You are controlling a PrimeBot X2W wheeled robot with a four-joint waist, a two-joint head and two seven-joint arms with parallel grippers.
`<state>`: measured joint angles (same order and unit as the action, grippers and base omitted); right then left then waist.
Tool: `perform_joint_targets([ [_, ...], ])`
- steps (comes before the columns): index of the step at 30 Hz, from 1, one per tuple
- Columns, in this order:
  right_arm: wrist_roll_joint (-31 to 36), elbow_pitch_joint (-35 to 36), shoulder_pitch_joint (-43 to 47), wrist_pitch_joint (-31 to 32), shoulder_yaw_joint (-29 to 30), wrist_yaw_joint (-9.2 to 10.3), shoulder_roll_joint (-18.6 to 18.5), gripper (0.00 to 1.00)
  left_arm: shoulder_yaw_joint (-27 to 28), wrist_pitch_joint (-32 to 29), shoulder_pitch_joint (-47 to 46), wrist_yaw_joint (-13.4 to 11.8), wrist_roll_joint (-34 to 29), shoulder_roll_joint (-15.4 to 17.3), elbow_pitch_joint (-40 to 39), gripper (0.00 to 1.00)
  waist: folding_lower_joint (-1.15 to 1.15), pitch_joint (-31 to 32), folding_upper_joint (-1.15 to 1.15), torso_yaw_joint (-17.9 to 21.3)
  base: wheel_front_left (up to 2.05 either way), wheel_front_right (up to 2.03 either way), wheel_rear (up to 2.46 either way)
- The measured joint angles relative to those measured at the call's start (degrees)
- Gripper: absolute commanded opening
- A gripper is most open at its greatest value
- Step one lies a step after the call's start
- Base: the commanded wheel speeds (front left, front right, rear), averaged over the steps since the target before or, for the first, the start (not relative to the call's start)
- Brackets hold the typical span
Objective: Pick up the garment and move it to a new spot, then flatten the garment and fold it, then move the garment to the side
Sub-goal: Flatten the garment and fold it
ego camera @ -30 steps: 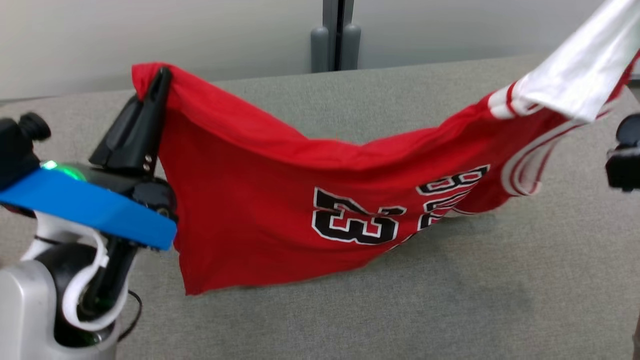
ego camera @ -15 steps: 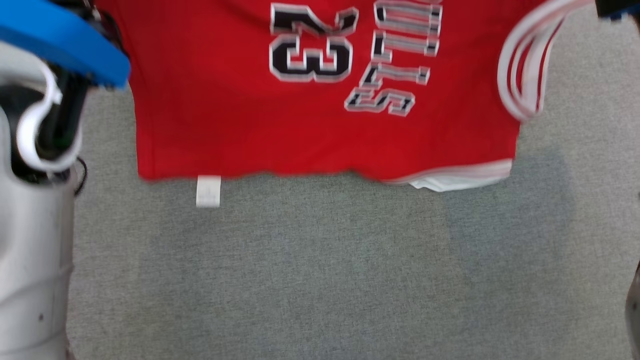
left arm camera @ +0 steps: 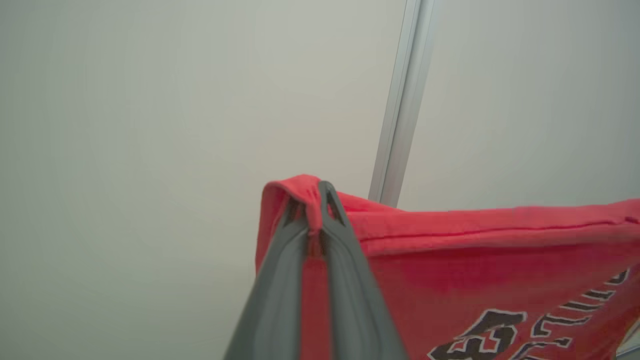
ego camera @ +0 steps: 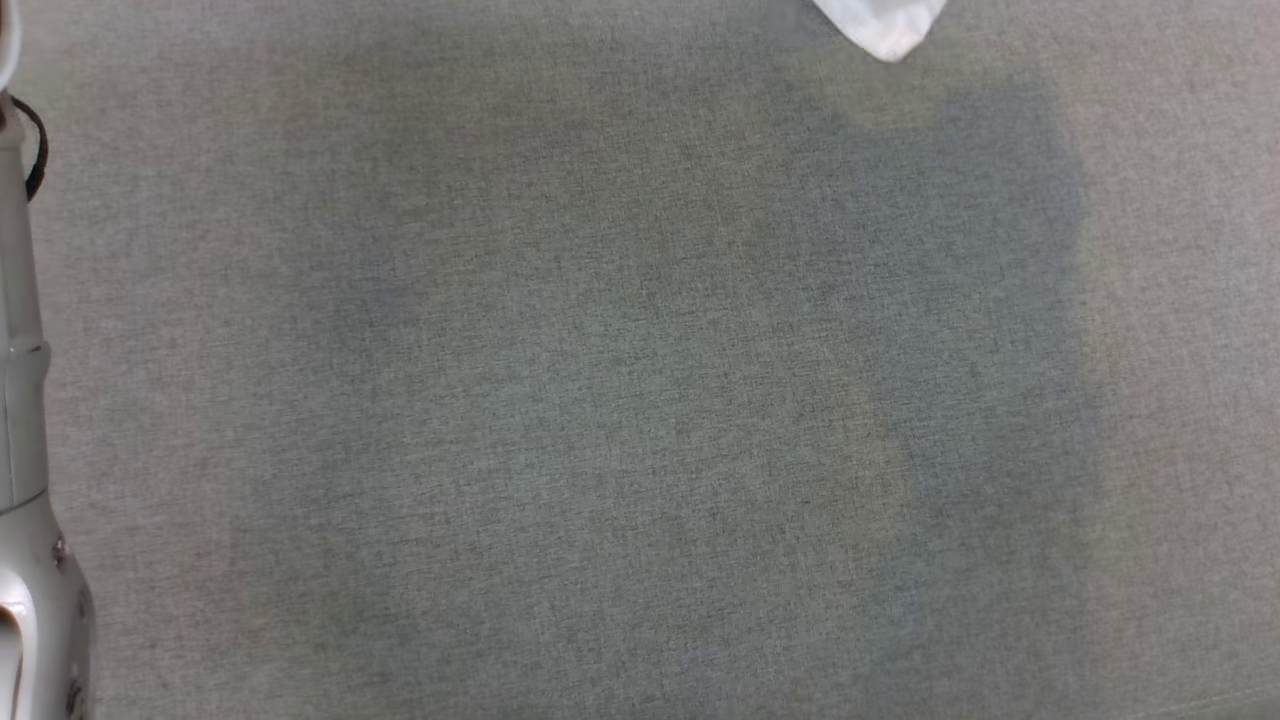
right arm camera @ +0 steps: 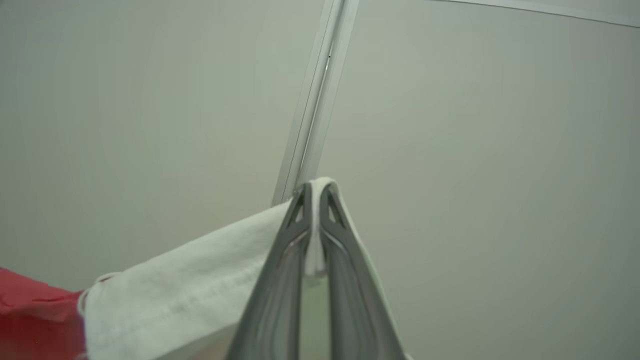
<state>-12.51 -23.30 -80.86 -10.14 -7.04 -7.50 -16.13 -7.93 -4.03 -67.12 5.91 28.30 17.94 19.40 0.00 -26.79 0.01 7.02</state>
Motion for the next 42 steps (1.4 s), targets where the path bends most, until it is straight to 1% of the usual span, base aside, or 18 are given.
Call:
perform_joint_targets([
  [3, -0.4, -1.0, 1.5, -0.5, -0.9, 0.00, -0.9, 0.00, 0.0, 2.6, 1.3, 0.3, 0.8, 0.1, 2.1, 0.00, 0.00, -0.9, 0.00, 0.4, 0.00, 0.00, 0.00],
  [5, -1.3, -2.0, 5.0, -0.4, -2.6, 0.01, -1.4, 0.00, -0.4, 4.2, 4.0, 0.6, 1.0, 0.0, 3.8, 0.00, 0.00, -1.3, 0.00, 0.4, 0.00, 0.00, 0.00],
  [10, -6.6, -2.6, 17.4, 2.3, -7.8, 0.01, -0.9, 0.00, -1.9, 7.5, 13.5, 0.8, 2.0, -0.2, 7.7, 0.00, 0.01, -0.7, 0.01, 0.5, 0.00, 0.00, 0.00],
  [15, -11.1, -0.6, 32.2, 6.4, -8.4, 0.01, -1.0, 0.00, -3.2, 11.1, 24.7, 1.1, 2.9, -1.2, 9.4, 0.00, 0.00, 2.2, 0.00, -0.4, 0.00, 0.00, 0.00],
  [17, -11.3, 0.7, 37.8, 8.4, -7.0, 0.00, -1.4, 0.00, -4.0, 11.8, 29.3, 1.2, 3.1, -1.9, 9.6, 0.00, 0.00, 3.6, -0.01, -0.9, 0.00, 0.00, 0.00],
  [19, -11.3, 2.3, 43.4, 11.1, -4.2, 0.01, -1.3, 0.00, -4.3, 12.0, 33.7, 1.1, 3.4, -2.6, 9.5, 0.00, -0.01, 5.2, -0.01, -1.5, 0.00, 0.00, 0.00],
  [21, -10.4, 4.4, 49.1, 14.9, -0.9, 0.01, -0.4, 0.00, -4.4, 12.3, 38.0, 0.2, 3.9, -2.8, 8.9, 0.00, -0.01, 6.7, -0.02, -2.0, 0.00, 0.00, 0.00],
  [25, -6.8, 11.4, 59.2, 22.6, 5.8, 0.00, 3.1, 0.00, -4.4, 11.9, 46.1, -1.2, 4.7, -3.1, 6.9, 0.00, -0.01, 9.7, -0.02, -2.7, 0.00, 0.00, 0.00],
  [28, -5.7, 17.9, 64.9, 27.5, 9.2, 0.00, 6.6, 0.00, -5.0, 11.1, 51.0, -3.1, 4.8, -3.3, 3.8, 0.00, -0.01, 11.7, -0.02, -3.1, 0.00, 0.00, 0.00],
  [31, -2.9, 23.2, 70.5, 32.1, 12.3, 0.01, 8.8, 0.00, -6.0, 9.3, 56.2, -5.0, 4.8, -4.0, -0.1, 0.00, -0.02, 13.5, -0.02, -3.7, 0.00, 0.00, 0.00],
  [35, 0.4, 29.4, 77.0, 38.9, 14.8, 0.00, 10.8, 0.00, -7.3, 6.7, 60.9, -6.7, 4.2, -3.5, -4.2, 0.00, -0.02, 15.3, -0.03, -5.0, 0.00, 0.00, 0.00],
  [38, 1.4, 33.8, 81.7, 44.5, 15.7, 0.00, 11.8, 0.00, -8.0, 4.9, 63.9, -8.3, 3.4, -2.9, -7.1, 0.00, 0.00, 16.3, -0.03, -5.7, 0.00, 0.00, 0.00],
  [42, 2.0, 38.6, 86.2, 49.7, 16.8, 0.00, 12.6, 0.00, -8.3, 2.2, 68.5, -10.5, 3.3, -1.9, -10.9, 0.00, -0.01, 17.0, -0.03, -5.9, 0.00, 0.00, 0.00],
])
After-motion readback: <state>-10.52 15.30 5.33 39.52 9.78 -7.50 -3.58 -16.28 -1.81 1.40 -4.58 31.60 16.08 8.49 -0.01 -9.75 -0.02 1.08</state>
